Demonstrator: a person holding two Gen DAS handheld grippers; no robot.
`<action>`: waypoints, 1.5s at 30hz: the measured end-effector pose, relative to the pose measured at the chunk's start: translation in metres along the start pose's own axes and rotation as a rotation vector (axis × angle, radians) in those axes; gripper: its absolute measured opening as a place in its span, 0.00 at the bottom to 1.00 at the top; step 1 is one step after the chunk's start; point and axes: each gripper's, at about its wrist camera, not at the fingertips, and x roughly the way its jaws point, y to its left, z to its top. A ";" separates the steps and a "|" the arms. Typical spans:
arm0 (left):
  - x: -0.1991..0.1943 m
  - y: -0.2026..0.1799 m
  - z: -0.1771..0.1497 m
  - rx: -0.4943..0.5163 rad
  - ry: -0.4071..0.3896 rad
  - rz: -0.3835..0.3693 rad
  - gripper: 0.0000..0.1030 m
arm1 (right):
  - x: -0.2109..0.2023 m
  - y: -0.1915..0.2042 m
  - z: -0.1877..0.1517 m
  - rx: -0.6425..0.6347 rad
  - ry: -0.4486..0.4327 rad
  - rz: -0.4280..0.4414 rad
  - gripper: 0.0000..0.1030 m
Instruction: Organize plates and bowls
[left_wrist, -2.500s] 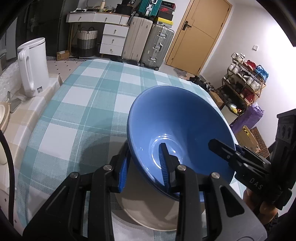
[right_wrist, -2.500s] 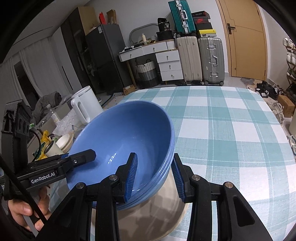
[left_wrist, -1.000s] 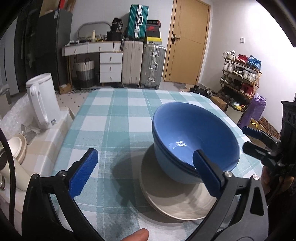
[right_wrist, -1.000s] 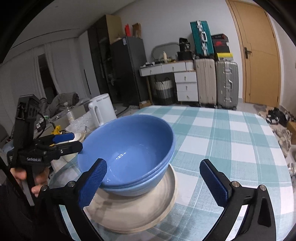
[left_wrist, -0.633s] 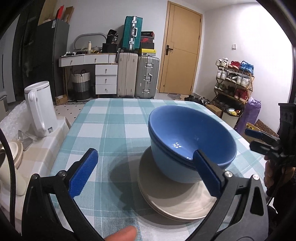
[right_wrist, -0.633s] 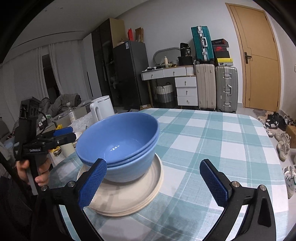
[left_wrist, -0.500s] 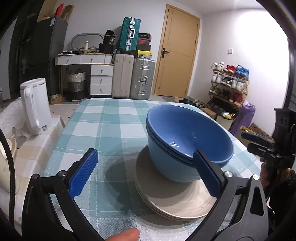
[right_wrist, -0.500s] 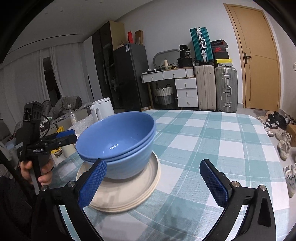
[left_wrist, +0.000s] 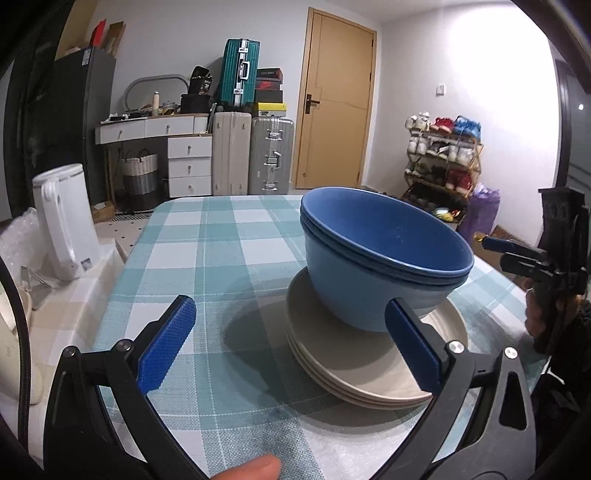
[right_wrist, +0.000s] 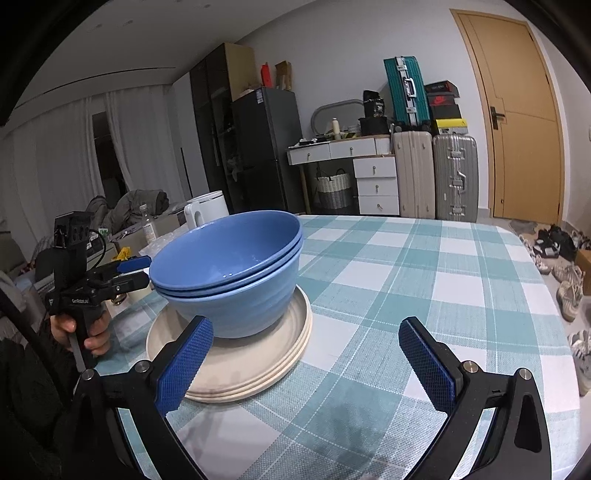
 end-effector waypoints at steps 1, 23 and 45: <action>0.000 0.002 -0.001 -0.003 -0.001 -0.008 0.99 | -0.001 0.001 0.000 -0.009 -0.006 -0.002 0.99; -0.006 0.003 -0.002 -0.002 -0.018 -0.011 0.99 | -0.004 0.012 -0.006 -0.082 -0.033 0.021 0.99; -0.003 0.001 -0.001 0.004 -0.015 -0.012 0.99 | -0.003 0.012 -0.007 -0.081 -0.032 0.027 0.99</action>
